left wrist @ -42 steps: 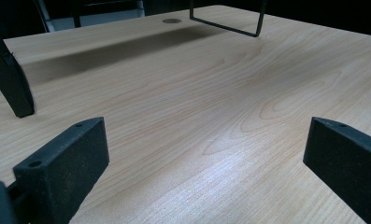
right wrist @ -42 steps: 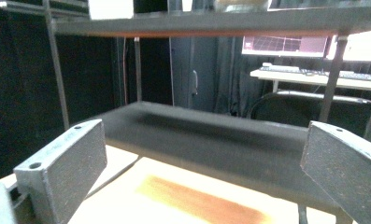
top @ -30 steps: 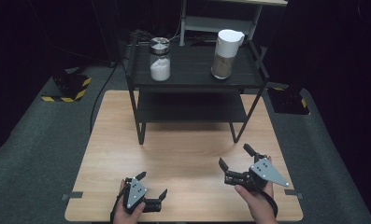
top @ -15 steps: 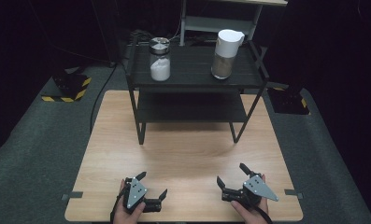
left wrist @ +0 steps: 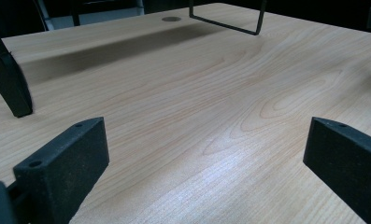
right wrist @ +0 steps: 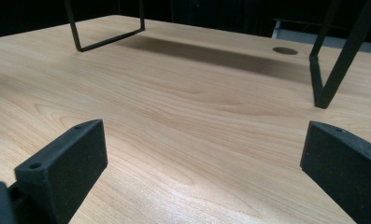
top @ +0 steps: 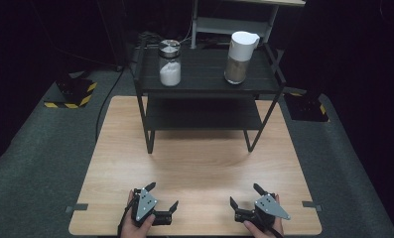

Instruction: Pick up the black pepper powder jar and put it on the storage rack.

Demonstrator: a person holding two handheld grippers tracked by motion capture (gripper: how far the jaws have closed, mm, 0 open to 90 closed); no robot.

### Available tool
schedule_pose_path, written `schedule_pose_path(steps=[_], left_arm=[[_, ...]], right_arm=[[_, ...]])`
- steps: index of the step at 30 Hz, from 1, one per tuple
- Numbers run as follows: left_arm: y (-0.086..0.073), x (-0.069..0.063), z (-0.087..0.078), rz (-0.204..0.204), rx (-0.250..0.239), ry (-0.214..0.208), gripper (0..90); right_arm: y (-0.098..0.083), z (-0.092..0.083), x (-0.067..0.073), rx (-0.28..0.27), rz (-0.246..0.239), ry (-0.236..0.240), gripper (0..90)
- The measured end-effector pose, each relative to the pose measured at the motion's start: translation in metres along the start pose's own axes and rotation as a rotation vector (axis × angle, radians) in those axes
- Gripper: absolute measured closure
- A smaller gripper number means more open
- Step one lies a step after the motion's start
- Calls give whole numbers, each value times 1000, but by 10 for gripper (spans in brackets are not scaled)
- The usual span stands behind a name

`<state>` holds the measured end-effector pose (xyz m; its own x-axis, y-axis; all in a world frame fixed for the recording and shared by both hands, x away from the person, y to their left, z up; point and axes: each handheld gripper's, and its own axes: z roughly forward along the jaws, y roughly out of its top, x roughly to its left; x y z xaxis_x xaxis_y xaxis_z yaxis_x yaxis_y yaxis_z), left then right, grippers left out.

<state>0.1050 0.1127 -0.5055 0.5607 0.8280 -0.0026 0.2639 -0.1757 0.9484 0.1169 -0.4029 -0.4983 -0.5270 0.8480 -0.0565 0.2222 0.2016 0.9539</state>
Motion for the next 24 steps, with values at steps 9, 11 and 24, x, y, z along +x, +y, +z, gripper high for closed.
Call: schedule_pose_path(steps=[9, 11, 24], left_arm=[[3, -3, 2, 33, 15, -7, 3], [3, -4, 2, 38, 15, -6, 3], [3, -4, 1, 36, 14, -8, 3]], right_arm=[[2, -4, 0, 21, -11, -15, 0], [2, -4, 1, 19, -14, -18, 0], [1, -5, 3, 16, -20, -26, 0]])
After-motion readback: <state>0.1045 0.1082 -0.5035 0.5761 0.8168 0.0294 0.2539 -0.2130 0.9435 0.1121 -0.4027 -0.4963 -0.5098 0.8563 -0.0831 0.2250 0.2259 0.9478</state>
